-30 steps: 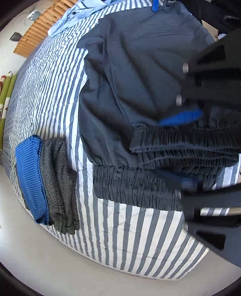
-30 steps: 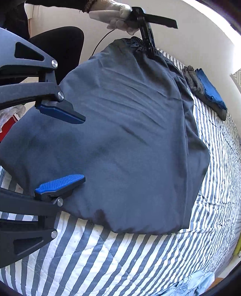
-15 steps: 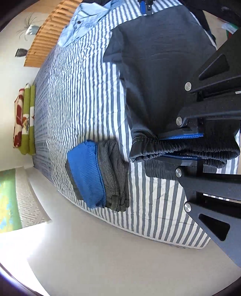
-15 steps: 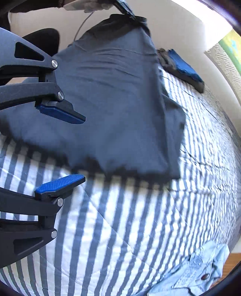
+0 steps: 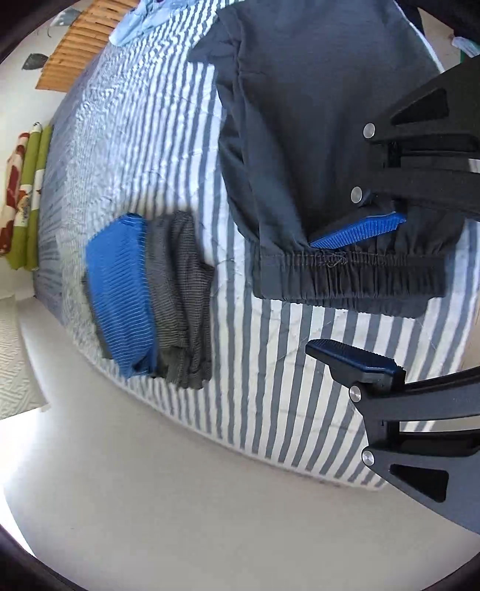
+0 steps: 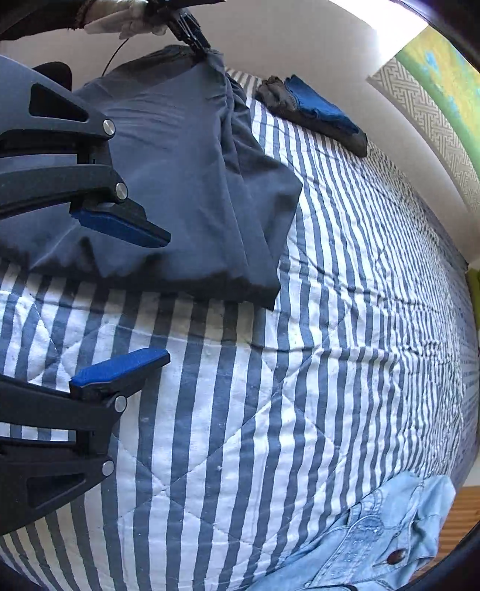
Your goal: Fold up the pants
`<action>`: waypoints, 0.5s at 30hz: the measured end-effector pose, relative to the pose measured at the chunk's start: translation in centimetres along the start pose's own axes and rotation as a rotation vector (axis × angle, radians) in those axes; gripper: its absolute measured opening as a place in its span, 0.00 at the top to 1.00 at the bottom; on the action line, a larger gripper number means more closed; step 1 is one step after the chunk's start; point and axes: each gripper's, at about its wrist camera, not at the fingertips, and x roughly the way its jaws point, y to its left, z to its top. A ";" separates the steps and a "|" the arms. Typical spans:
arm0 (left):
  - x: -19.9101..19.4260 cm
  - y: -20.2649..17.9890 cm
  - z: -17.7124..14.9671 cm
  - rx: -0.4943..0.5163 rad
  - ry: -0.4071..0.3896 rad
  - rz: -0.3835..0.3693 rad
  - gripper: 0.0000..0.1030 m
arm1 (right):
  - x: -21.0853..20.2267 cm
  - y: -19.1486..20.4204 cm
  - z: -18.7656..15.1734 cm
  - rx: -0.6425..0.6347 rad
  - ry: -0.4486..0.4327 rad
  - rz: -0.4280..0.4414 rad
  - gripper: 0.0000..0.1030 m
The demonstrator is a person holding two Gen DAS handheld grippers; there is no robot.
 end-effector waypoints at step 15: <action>-6.4 -27.5 1.5 0.408 -0.012 -0.470 0.47 | -4.4 0.7 -14.6 -0.089 0.049 0.174 0.49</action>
